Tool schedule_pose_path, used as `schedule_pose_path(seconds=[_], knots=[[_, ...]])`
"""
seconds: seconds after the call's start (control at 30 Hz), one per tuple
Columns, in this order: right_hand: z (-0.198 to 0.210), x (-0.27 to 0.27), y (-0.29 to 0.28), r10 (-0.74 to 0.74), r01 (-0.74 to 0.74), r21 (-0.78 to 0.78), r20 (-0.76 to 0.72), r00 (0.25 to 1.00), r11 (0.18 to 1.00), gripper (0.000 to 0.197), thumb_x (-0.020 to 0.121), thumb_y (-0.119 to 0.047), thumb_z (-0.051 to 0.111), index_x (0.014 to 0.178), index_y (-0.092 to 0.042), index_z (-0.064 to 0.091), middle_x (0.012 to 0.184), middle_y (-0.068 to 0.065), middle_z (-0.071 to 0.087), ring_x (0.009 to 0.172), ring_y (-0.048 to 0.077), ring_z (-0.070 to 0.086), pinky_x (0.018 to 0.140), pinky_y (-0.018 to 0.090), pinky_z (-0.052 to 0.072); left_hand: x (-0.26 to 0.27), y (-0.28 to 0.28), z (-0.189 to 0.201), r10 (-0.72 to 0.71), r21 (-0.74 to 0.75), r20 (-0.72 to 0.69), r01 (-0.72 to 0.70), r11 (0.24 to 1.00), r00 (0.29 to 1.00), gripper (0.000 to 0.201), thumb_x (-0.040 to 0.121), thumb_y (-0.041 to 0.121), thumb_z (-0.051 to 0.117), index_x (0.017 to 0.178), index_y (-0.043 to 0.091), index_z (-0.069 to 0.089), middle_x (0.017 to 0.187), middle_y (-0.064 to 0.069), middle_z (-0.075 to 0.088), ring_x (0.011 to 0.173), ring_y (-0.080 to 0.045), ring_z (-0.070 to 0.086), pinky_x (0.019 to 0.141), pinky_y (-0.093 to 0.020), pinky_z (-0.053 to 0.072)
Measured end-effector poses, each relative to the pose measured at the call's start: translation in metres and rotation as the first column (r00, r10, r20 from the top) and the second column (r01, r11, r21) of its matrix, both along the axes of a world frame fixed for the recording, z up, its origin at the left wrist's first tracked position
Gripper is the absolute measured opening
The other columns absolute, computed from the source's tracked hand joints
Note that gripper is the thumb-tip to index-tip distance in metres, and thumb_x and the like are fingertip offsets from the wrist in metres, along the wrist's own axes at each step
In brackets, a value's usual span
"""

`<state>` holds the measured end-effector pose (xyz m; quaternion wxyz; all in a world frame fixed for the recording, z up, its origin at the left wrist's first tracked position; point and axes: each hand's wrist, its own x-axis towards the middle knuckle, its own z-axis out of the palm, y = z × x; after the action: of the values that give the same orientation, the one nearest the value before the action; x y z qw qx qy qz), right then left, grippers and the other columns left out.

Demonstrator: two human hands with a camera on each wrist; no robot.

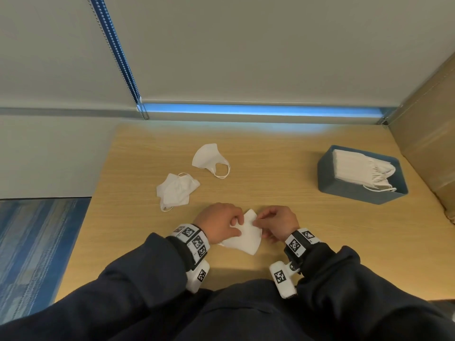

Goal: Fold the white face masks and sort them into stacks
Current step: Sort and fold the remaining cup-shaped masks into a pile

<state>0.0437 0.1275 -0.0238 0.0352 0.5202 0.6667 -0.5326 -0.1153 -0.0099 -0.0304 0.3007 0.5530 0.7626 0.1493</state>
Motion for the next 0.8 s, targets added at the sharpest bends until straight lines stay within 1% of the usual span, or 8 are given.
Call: schedule_pose_path(seconds=[0.13, 0.2, 0.3, 0.4, 0.53, 0.63, 0.73, 0.8], knots=[[0.005, -0.006, -0.005, 0.102, -0.105, 0.029, 0.082, 0.991, 0.994, 0.017, 0.076, -0.002, 0.082, 0.091, 0.0, 0.073, 0.065, 0.008, 0.068, 0.041, 0.014, 0.06, 0.035, 0.019, 0.042, -0.002, 0.011, -0.005, -0.041, -0.109, -0.059, 0.034, 0.994, 0.997, 0.026, 0.077, 0.033, 0.081, 0.1, 0.033, 0.069, 0.083, 0.014, 0.063, 0.079, -0.013, 0.06, 0.07, -0.028, 0.046], [0.012, -0.01, -0.001, 0.143, -0.148, 0.058, 0.07, 0.987, 0.987, 0.014, 0.078, -0.006, 0.082, 0.089, -0.003, 0.073, 0.067, 0.006, 0.069, 0.042, 0.013, 0.06, 0.036, 0.017, 0.041, -0.016, 0.012, 0.004, 0.097, -0.033, 0.065, -0.095, 0.995, 0.993, 0.022, 0.076, 0.036, 0.084, 0.094, 0.032, 0.072, 0.079, 0.013, 0.068, 0.075, -0.009, 0.064, 0.072, -0.028, 0.052], [0.024, -0.027, 0.012, 0.211, -0.21, 0.127, 0.006, 0.977, 0.969, 0.006, 0.085, -0.016, 0.077, 0.087, -0.011, 0.073, 0.073, 0.003, 0.074, 0.052, 0.014, 0.064, 0.042, 0.021, 0.045, -0.055, 0.004, 0.017, 0.38, 0.087, 0.204, -0.403, 0.911, 0.902, 0.01, 0.08, 0.034, 0.082, 0.086, 0.029, 0.075, 0.077, 0.012, 0.071, 0.074, -0.003, 0.065, 0.074, -0.027, 0.054], [0.038, -0.06, 0.026, 0.292, -0.27, 0.224, -0.068, 0.954, 0.936, 0.006, 0.091, -0.022, 0.071, 0.091, -0.016, 0.074, 0.081, 0.001, 0.076, 0.067, 0.014, 0.071, 0.051, 0.022, 0.051, -0.102, -0.019, 0.018, 0.585, 0.129, 0.077, -0.59, 0.797, 0.807, 0.006, 0.084, 0.033, 0.078, 0.085, 0.029, 0.074, 0.084, 0.013, 0.071, 0.082, -0.007, 0.066, 0.075, -0.027, 0.051], [0.05, -0.127, 0.04, 0.449, -0.385, 0.374, -0.099, 0.888, 0.844, 0.016, 0.094, -0.022, 0.065, 0.106, -0.018, 0.076, 0.096, -0.002, 0.075, 0.086, 0.016, 0.07, 0.07, 0.023, 0.049, -0.147, -0.054, 0.0, 0.698, 0.134, -0.13, -0.685, 0.716, 0.705, 0.008, 0.089, 0.028, 0.068, 0.097, 0.028, 0.069, 0.101, 0.003, 0.07, 0.09, -0.021, 0.066, 0.08, -0.034, 0.053], [0.044, -0.18, 0.045, 0.52, -0.458, 0.458, -0.013, 0.854, 0.762, 0.026, 0.096, -0.023, 0.061, 0.119, -0.019, 0.072, 0.116, 0.001, 0.071, 0.104, 0.019, 0.066, 0.085, 0.025, 0.046, -0.158, -0.071, -0.012, 0.732, 0.084, -0.2, -0.733, 0.676, 0.652, 0.021, 0.093, 0.026, 0.06, 0.113, 0.024, 0.067, 0.115, -0.004, 0.066, 0.099, -0.027, 0.065, 0.085, -0.038, 0.053], [0.031, -0.224, 0.041, 0.609, -0.591, 0.492, 0.147, 0.78, 0.639, 0.04, 0.099, -0.027, 0.055, 0.138, -0.018, 0.058, 0.134, 0.004, 0.065, 0.118, 0.024, 0.061, 0.095, 0.029, 0.046, -0.155, -0.08, -0.022, 0.733, 0.01, -0.158, -0.741, 0.671, 0.662, 0.036, 0.088, 0.037, 0.068, 0.122, 0.027, 0.064, 0.114, 0.002, 0.066, 0.098, -0.022, 0.066, 0.084, -0.035, 0.054], [0.021, -0.247, 0.034, 0.641, -0.677, 0.452, 0.259, 0.722, 0.58, 0.05, 0.1, -0.036, 0.054, 0.146, -0.016, 0.048, 0.142, 0.008, 0.058, 0.124, 0.028, 0.058, 0.099, 0.034, 0.045, -0.148, -0.082, -0.026, 0.73, 0.078, -0.156, -0.729, 0.681, 0.665, 0.042, 0.088, 0.041, 0.068, 0.126, 0.028, 0.059, 0.12, 0.002, 0.06, 0.096, -0.024, 0.065, 0.08, -0.035, 0.053]])
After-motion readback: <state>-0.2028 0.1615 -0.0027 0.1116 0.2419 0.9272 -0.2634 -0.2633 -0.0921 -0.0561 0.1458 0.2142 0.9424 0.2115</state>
